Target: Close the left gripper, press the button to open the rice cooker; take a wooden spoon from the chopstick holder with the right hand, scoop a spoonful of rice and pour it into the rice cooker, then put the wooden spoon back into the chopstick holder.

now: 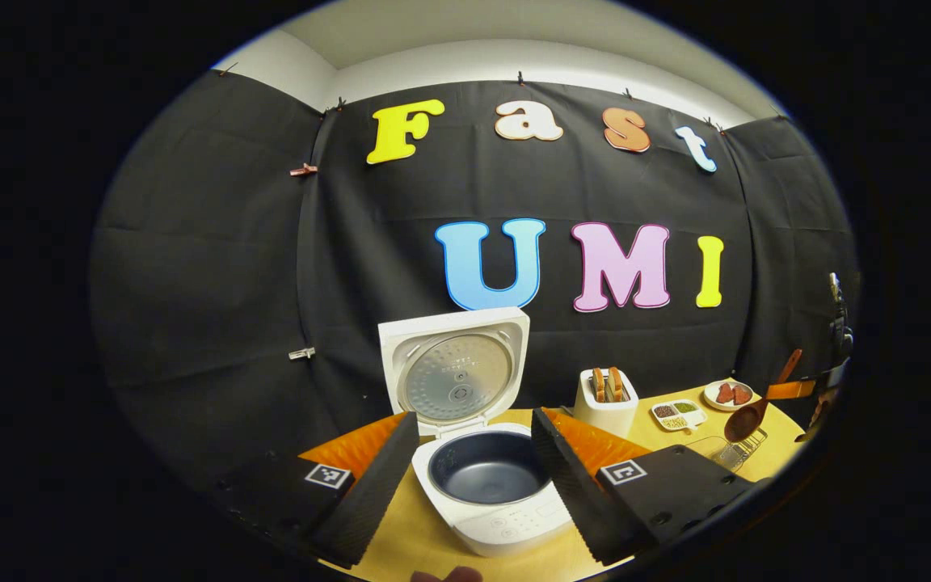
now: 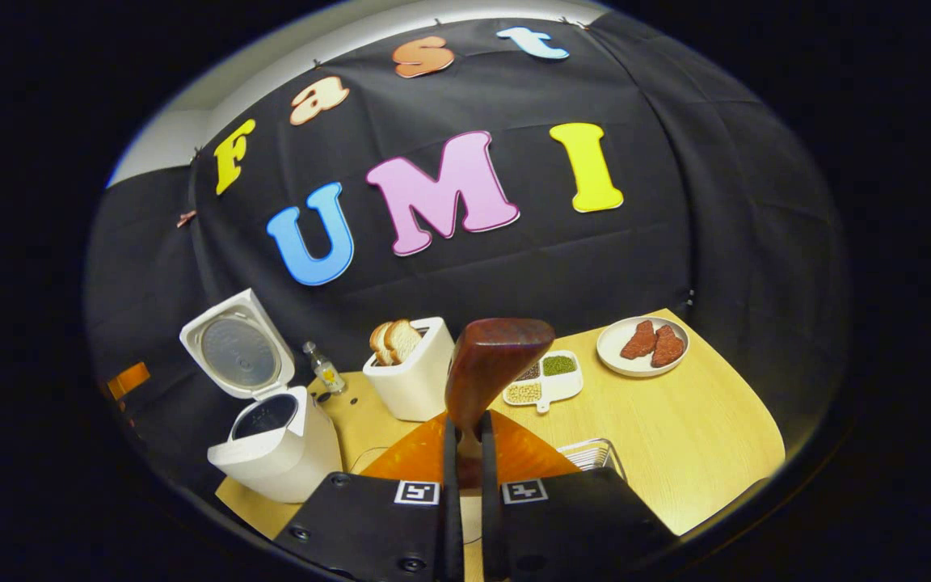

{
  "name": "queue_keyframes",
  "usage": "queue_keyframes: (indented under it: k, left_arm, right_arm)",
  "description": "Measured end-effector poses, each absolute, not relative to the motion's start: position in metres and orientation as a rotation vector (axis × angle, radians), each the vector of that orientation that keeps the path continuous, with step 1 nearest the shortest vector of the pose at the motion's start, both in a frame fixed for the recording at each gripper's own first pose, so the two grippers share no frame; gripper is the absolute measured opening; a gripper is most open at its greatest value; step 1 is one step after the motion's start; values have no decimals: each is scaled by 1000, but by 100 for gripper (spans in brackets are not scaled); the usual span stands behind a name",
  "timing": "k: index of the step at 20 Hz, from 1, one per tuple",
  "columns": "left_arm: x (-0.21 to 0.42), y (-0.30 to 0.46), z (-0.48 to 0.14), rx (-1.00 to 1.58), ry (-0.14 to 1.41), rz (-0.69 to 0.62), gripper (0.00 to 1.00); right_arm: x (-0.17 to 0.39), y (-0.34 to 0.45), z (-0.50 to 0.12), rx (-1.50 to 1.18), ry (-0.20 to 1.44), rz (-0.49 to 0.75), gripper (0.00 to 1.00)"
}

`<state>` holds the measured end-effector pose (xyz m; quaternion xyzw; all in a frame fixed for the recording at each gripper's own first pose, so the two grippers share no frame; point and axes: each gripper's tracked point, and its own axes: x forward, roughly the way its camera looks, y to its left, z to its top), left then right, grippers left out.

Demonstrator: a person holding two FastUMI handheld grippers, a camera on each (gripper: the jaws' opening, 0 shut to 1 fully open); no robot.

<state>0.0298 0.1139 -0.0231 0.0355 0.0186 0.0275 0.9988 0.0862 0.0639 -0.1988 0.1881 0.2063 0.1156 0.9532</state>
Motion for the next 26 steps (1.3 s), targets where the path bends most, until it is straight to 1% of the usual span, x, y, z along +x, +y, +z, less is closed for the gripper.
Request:
queue_keyframes:
  k: [2,5,8,10,13,17,19,22,26]
  left_arm:
    - [31,118,-20,84,32,44,96]
    - [31,124,-16,94,28,31,96]
    - [29,129,-18,93,32,20,96]
    - [26,134,-21,78,34,20,96]
    - [23,138,-28,55,45,12,96]
    - [20,150,-31,53,53,23,97]
    - [20,154,-30,49,54,31,97]
    - [19,154,-29,53,53,31,96]
    - [20,151,-28,55,51,24,97]
  right_arm:
    - [87,84,-214,328,448,238,13]
    - [86,100,-248,147,508,227,13]
    - [84,124,-274,-34,544,265,14]
    - [75,143,-294,-63,586,304,13]
    - [72,174,-295,88,609,329,14]
    - [73,194,-299,413,650,290,14]
    - [77,191,-303,607,668,249,14]
    - [77,176,-311,801,679,193,13]
    - [77,144,-302,1008,624,142,13]
